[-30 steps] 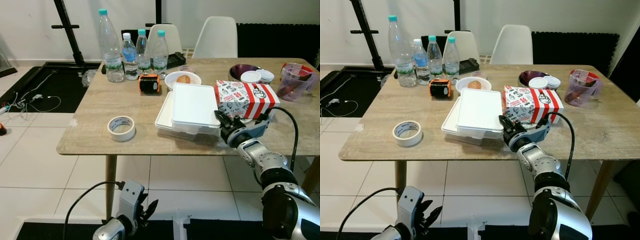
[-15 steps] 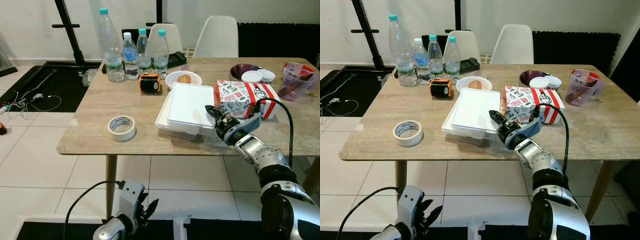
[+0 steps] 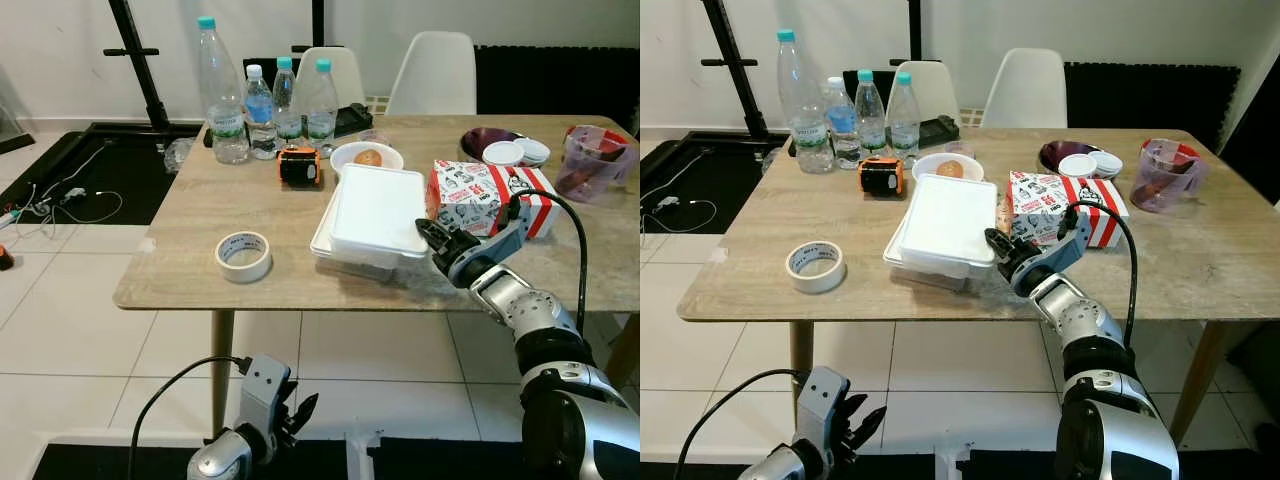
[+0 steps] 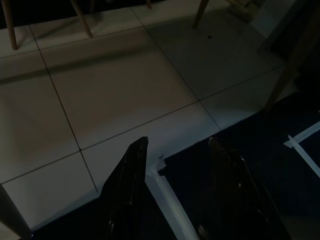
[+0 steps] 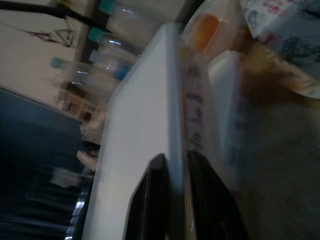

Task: Restocking fridge

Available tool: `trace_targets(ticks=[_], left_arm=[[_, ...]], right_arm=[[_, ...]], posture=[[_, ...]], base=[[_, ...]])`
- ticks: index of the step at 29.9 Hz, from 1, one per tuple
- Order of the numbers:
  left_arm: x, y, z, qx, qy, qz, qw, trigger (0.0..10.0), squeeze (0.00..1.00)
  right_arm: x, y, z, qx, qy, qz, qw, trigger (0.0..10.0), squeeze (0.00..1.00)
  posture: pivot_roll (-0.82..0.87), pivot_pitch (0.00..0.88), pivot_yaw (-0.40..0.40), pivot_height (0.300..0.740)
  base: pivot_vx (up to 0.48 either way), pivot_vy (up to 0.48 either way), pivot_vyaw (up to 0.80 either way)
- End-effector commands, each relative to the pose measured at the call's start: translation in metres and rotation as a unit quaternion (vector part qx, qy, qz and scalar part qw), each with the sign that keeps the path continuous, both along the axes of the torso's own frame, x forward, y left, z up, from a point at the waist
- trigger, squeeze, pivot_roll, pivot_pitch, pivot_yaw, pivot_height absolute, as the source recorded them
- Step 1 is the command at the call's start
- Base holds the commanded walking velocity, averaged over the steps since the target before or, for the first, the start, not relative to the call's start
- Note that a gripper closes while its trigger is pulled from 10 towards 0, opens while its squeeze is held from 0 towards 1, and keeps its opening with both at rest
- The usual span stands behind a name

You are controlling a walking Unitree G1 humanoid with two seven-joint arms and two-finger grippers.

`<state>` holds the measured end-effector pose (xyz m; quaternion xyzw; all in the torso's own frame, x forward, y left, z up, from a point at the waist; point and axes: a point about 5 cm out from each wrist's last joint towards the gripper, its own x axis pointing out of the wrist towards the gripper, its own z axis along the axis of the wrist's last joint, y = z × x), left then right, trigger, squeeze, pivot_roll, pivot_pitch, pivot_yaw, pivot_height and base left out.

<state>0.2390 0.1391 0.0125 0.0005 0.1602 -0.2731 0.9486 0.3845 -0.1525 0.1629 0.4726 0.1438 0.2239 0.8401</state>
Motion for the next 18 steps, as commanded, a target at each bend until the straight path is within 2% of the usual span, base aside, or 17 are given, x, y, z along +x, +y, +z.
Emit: trace_targets(ticks=[1, 12, 18], left_arm=[[-0.004, -0.001, -0.006, 0.002, 0.016, -0.004, 1.000, 10.0, 0.00], [-0.001, -0.001, -0.005, 0.002, 0.015, -0.002, 1.000, 10.0, 0.00], [0.003, -0.002, -0.003, -0.001, 0.010, 0.000, 1.000, 10.0, 0.00]], right_arm=[[-0.002, -0.003, -0.008, -0.013, 0.012, -0.007, 1.000, 0.0, 0.00], [0.000, -0.007, -0.002, -0.011, 0.003, -0.015, 1.000, 0.0, 0.00], [0.005, -0.012, 0.023, 0.032, -0.034, -0.017, 0.999, 0.0, 0.00]], posture=[[0.00, 0.072, -0.033, 0.740], [-0.01, 0.071, -0.036, 0.740], [0.00, 0.065, -0.036, 0.740]], base=[[0.000, 0.000, 0.00], [0.000, 0.000, 0.00], [0.000, 0.000, 0.00]])
